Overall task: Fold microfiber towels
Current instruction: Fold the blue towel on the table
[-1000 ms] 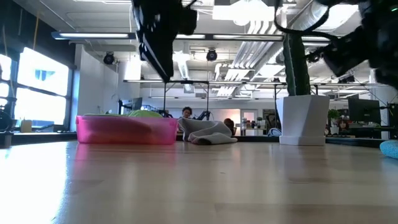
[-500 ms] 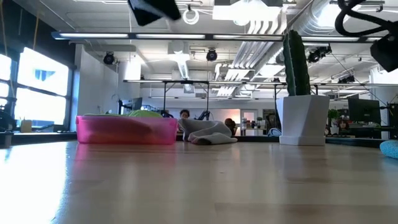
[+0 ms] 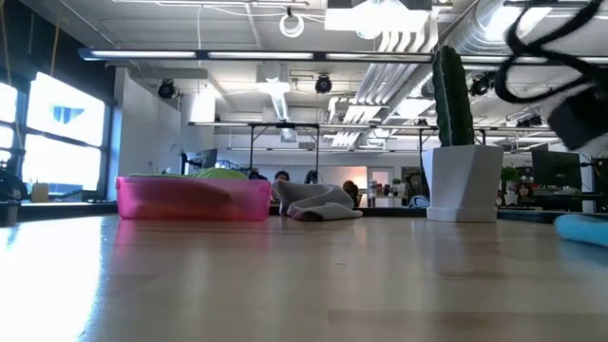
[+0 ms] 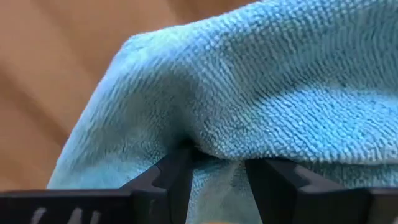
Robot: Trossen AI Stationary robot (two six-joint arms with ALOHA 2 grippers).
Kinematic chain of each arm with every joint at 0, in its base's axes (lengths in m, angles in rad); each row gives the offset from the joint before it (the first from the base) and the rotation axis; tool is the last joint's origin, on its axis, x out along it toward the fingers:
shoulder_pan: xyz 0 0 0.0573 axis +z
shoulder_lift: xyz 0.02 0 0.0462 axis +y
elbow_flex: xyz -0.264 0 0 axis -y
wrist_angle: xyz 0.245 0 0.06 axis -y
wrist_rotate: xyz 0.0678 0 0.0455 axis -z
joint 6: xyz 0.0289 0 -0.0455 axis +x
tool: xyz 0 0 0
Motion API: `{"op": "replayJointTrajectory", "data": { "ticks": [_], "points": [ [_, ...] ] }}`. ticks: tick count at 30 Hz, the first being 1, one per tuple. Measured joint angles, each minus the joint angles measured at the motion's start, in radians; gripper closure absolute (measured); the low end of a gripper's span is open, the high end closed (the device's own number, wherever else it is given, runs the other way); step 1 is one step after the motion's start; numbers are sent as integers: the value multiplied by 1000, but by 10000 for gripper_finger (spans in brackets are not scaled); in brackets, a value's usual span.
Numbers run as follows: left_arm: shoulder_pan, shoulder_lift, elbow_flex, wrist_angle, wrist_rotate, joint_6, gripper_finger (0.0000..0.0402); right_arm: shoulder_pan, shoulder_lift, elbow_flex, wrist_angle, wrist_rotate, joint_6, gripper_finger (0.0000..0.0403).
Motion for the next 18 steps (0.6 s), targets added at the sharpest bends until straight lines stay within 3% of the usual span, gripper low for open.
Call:
{"op": "replayJointTrajectory", "data": {
  "ticks": [5,10,13,18],
  "points": [
    [-5,0,0,6,-4,0,243,-65,7,1,232,247,-217,265],
    [-5,0,0,6,-14,0,243,-143,13,-3,561,488,-560,265],
    [-5,0,0,4,-15,-18,243,-181,9,1,695,489,-736,265],
    [-7,0,0,-7,-16,-37,243,-208,-38,56,536,346,-703,265]
  ]
}}
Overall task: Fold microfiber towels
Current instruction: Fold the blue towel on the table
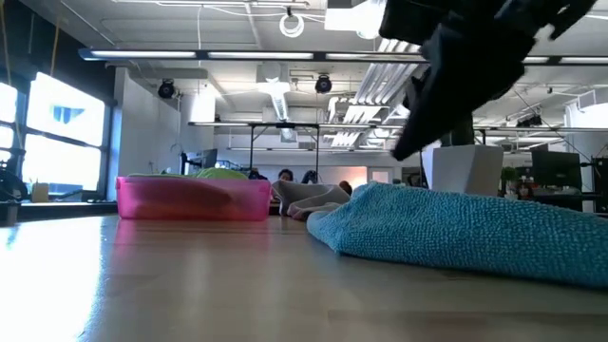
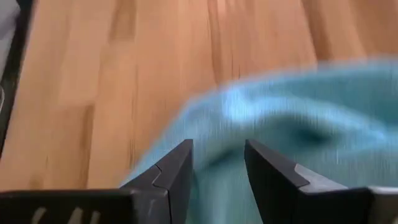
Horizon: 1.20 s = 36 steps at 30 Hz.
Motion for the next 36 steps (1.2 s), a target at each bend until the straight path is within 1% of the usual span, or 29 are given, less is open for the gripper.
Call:
{"op": "replayJointTrajectory", "data": {
  "ticks": [2,4,6,7,11,15,20,22,23,27,29,31,33,34,36],
  "points": [
    [-3,0,0,-4,0,1,243,4,-13,19,-123,-54,59,265],
    [-4,0,0,-8,-1,4,243,15,-20,28,-237,-130,122,265],
    [-4,0,0,-13,-8,14,243,29,-20,26,-294,-177,156,265],
    [-4,0,0,-13,-10,22,243,38,-19,15,-294,-184,161,265],
    [-4,0,0,-12,-22,37,243,59,14,-29,-221,-180,168,265],
    [-3,0,0,-12,-34,30,243,63,71,-35,-101,-179,154,265],
    [-4,0,0,-12,-34,27,243,46,153,-36,154,-175,56,265],
    [-4,0,0,-12,-34,10,243,28,181,-37,262,-140,12,265],
    [-4,0,0,-12,-34,3,243,18,192,-37,328,-101,-10,265],
    [-4,0,0,-12,-34,-15,243,-31,206,-37,506,138,-102,265],
    [-4,0,0,-13,-34,-30,243,-58,203,-37,547,221,-173,265],
    [-4,0,0,-18,-34,-34,243,-84,186,-36,551,236,-242,265],
    [-5,0,0,-22,-34,-35,243,-101,149,-35,512,221,-284,265],
    [-6,0,0,-24,-34,-39,243,-107,125,-33,464,194,-300,265],
    [-9,0,0,-35,-34,-47,243,-111,64,-33,300,151,-342,265]
  ]
}}
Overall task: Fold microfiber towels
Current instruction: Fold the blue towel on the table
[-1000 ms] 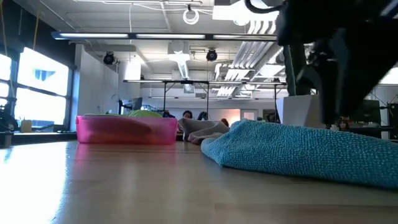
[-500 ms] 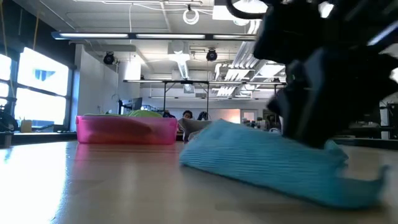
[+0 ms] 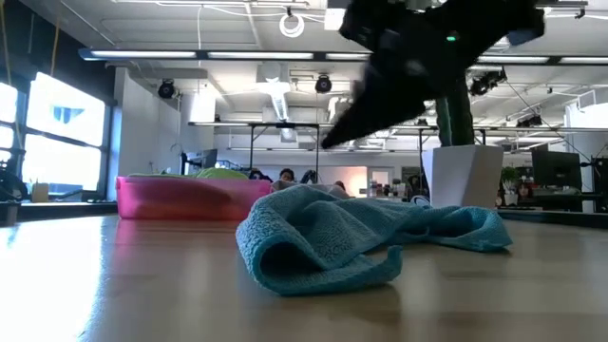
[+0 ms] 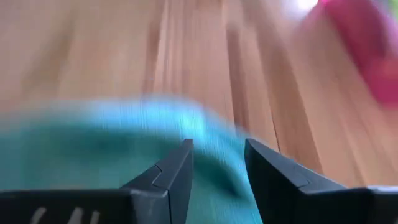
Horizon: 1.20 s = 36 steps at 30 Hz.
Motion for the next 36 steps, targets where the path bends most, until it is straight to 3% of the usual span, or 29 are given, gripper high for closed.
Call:
{"op": "replayJointTrajectory", "data": {
  "ticks": [5,9,15,18,36],
  "points": [
    [-14,0,0,-19,-1,-2,243,10,-147,0,-501,-44,-62,265],
    [-19,0,0,-16,-14,-2,243,11,-189,-1,-685,51,-170,265],
    [-26,0,0,-14,-71,-2,243,-5,-145,-46,-641,39,-372,265],
    [-26,0,0,-15,-72,-2,243,-6,-118,-47,-632,113,-375,265],
    [-26,0,0,-26,-78,13,243,22,-13,-48,-436,92,-459,265]
  ]
}}
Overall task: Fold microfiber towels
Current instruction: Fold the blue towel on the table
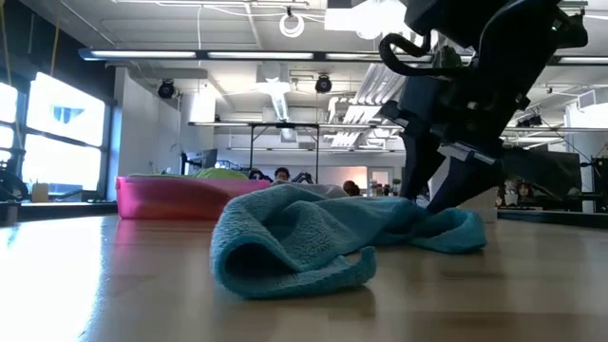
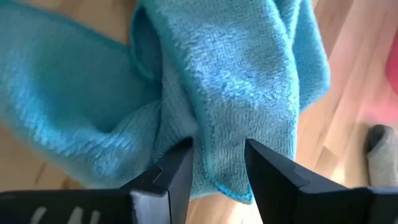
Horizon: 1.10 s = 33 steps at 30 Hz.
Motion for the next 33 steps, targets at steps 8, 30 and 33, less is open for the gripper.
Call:
{"op": "replayJointTrajectory", "data": {
  "ticks": [8,30,33],
  "points": [
    [-3,0,0,-4,-4,0,243,-6,5,0,17,32,63,291],
    [-3,0,0,-11,-87,60,243,-22,5,166,-224,-105,449,402],
    [-2,0,0,-11,-110,86,243,-22,5,254,-344,-133,571,402]
  ]
}}
